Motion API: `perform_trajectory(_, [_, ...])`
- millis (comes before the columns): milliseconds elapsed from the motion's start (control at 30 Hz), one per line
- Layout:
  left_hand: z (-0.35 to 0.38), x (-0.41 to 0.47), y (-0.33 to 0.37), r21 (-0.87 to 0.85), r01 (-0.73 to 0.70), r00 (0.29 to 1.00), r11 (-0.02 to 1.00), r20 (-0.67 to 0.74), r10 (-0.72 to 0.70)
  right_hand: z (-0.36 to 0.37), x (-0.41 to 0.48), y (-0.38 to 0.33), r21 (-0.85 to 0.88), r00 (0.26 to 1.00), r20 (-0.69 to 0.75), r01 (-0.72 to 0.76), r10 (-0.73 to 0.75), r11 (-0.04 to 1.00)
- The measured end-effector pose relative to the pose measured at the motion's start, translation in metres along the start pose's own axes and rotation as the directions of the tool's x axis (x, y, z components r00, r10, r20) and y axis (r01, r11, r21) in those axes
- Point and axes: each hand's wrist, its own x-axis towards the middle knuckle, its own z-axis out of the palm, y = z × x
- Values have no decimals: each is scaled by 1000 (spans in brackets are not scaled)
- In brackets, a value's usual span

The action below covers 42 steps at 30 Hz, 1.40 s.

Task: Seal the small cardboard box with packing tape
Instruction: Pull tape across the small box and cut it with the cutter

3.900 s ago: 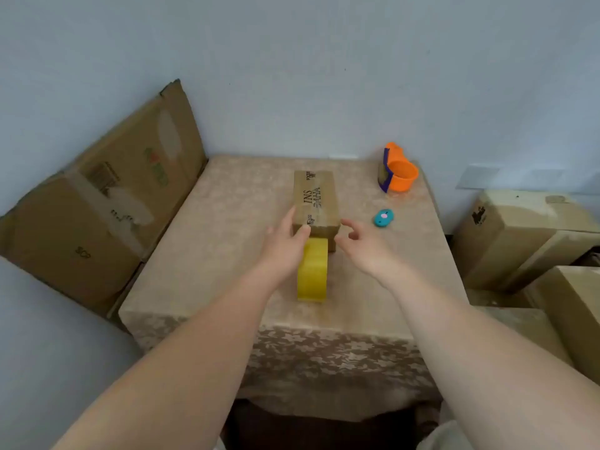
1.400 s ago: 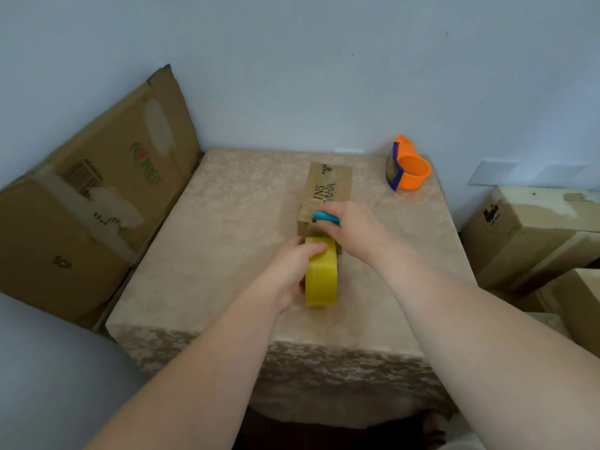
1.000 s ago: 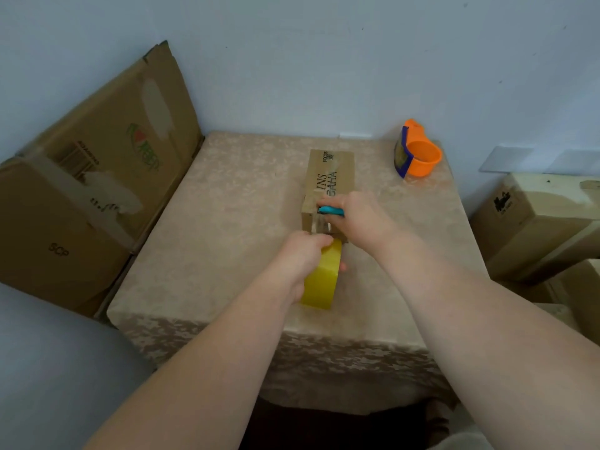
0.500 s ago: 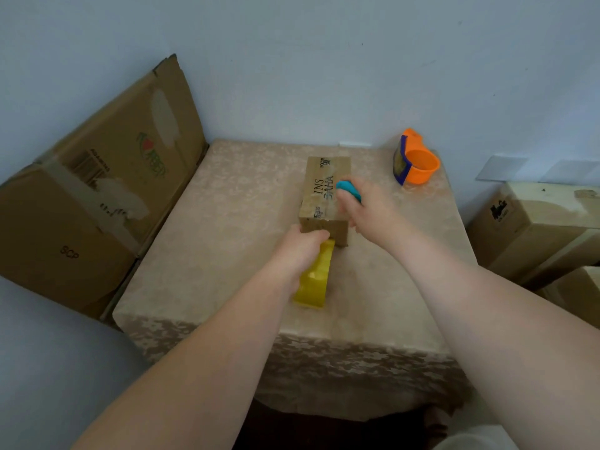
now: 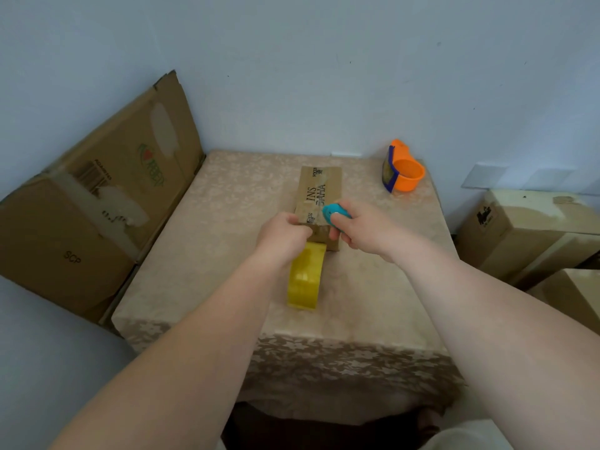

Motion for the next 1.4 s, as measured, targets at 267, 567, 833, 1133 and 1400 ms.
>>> perform_trajectory(267, [6,4,-23,-226,301,940,927,236,-247,1,2,0,-315,990,-82,82,-113,946])
perform_trajectory(567, [5,10,-32,-406,418,872,812,429,-235,12,14,-8,-574,988,30,140,-150,807])
perform_trajectory(833, [3,6,-40,-387,390,847,836,508,-160,20,22,-10,-749,988,130,156,-89,644])
perform_trajectory(1133, [2,2,-42,-392,395,832,831,537,-142,24,24,-15,-823,981,166,192,-96,534])
perform_trajectory(1400, [1,1,-44,-417,394,828,819,547,-119,31,28,-18,-853,973,208,230,-98,469])
